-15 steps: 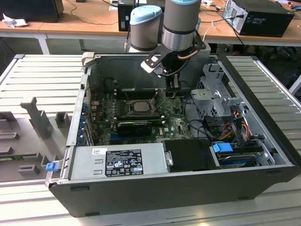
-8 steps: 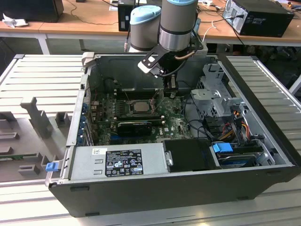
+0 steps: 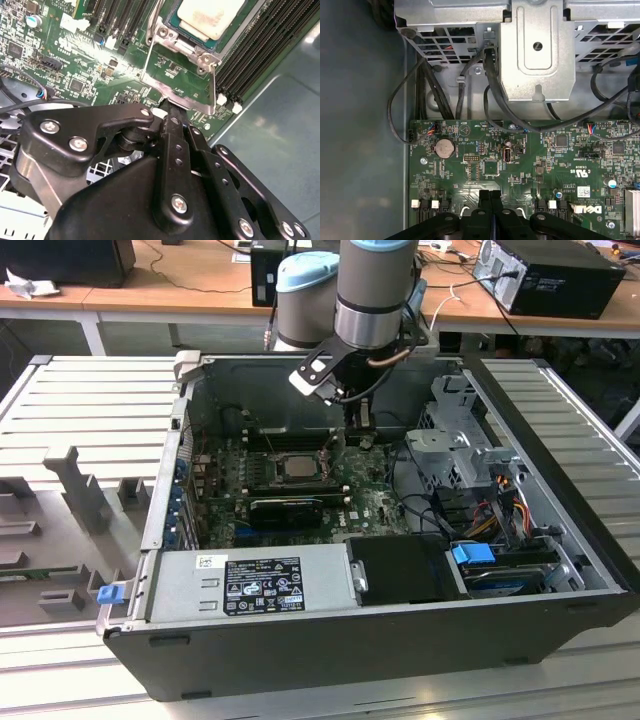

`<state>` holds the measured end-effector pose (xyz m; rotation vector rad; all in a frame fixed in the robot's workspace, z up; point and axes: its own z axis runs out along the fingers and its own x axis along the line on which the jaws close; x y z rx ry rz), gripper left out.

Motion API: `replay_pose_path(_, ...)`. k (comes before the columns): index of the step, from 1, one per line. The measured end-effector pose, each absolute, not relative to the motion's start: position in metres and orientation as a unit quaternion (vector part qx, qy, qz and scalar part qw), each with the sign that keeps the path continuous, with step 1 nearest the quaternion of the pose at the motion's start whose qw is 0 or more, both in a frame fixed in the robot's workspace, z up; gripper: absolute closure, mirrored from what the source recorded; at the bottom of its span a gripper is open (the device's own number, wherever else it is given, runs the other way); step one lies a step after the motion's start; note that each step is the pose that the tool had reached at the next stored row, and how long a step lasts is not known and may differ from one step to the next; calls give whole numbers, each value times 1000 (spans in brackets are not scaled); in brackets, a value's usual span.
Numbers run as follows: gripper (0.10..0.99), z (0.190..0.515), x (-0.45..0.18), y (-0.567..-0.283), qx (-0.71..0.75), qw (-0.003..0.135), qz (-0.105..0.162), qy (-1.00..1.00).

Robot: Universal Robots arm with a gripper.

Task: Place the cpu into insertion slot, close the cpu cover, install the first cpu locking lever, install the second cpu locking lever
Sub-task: 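Close the cpu cover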

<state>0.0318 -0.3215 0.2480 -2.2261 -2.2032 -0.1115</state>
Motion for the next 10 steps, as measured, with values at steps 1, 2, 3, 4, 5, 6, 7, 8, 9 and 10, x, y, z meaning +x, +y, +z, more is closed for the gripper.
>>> replay_pose_path(1,980,248,31,-321,-710,4,-36,-703)
replay_pose_path(2,980,248,30,-321,-710,4,-36,-703)
replay_pose_path(3,980,248,29,-321,-710,4,-36,-703)
replay_pose_path(4,980,248,28,-321,-710,4,-36,-703)
replay_pose_path(5,980,248,26,-321,-710,4,-36,-703)
replay_pose_path(6,980,248,25,-321,-710,4,-36,-703)
replay_pose_path(7,980,248,24,-321,-710,4,-36,-703)
replay_pose_path(8,980,248,23,-321,-710,4,-36,-703)
replay_pose_path(9,980,248,22,-321,-710,4,-36,-703)
replay_pose_path(10,980,248,21,-321,-710,4,-36,-703)
